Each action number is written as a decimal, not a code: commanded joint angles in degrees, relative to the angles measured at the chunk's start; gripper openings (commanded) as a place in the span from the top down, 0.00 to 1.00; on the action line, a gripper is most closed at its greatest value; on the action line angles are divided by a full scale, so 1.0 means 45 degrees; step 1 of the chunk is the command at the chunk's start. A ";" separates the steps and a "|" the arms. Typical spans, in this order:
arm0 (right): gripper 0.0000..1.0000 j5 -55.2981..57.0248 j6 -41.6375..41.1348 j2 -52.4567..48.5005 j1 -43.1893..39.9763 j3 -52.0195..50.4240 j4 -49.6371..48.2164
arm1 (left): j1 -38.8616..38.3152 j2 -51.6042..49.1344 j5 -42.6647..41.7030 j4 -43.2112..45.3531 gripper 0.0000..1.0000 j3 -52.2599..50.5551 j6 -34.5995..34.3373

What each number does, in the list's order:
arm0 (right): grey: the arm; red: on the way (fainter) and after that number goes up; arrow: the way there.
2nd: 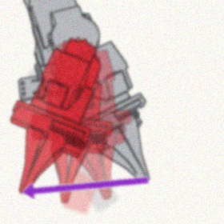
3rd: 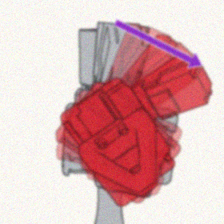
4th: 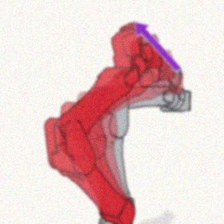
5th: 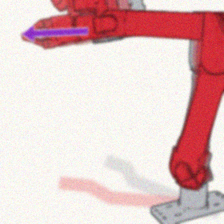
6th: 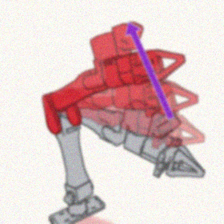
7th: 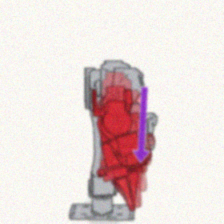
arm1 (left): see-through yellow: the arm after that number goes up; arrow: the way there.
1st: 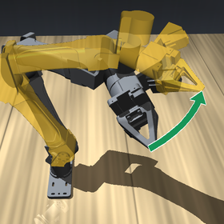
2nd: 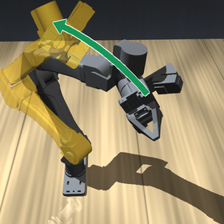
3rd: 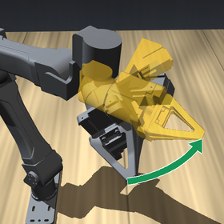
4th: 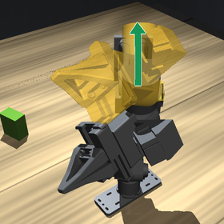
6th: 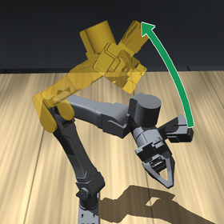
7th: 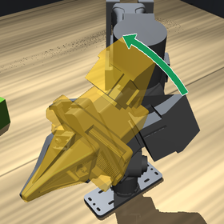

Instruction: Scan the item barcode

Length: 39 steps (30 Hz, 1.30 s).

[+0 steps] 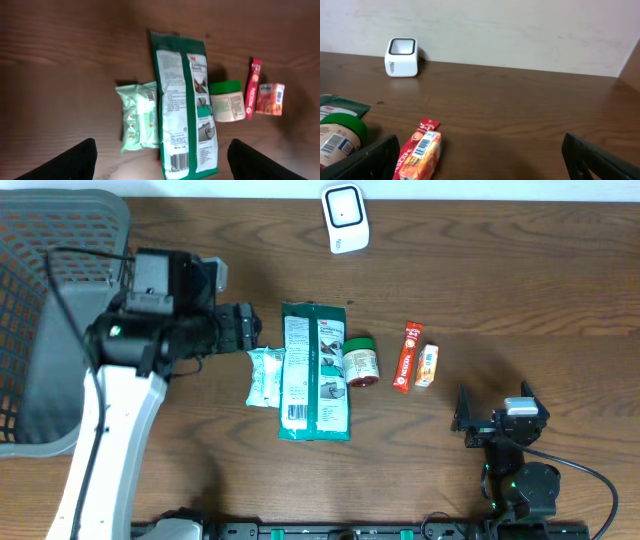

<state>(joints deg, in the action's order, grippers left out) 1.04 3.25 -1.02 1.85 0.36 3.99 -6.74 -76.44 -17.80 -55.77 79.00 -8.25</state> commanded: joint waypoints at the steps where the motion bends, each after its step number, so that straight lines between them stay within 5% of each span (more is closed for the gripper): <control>1: 0.01 -0.0015 0.0112 0.0058 0.0000 -0.0010 0.0044 | 0.0019 0.0282 0.0597 -0.0078 0.16 0.0199 -0.0189; 39: 0.01 -0.0049 0.0340 0.0049 0.0005 -0.0010 0.0029 | 0.0019 0.0272 0.0597 -0.0175 0.16 0.0185 -0.0189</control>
<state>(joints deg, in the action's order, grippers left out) 1.28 4.05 -1.02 1.85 0.38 3.90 -6.74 -75.24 -16.10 -56.42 79.00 -9.02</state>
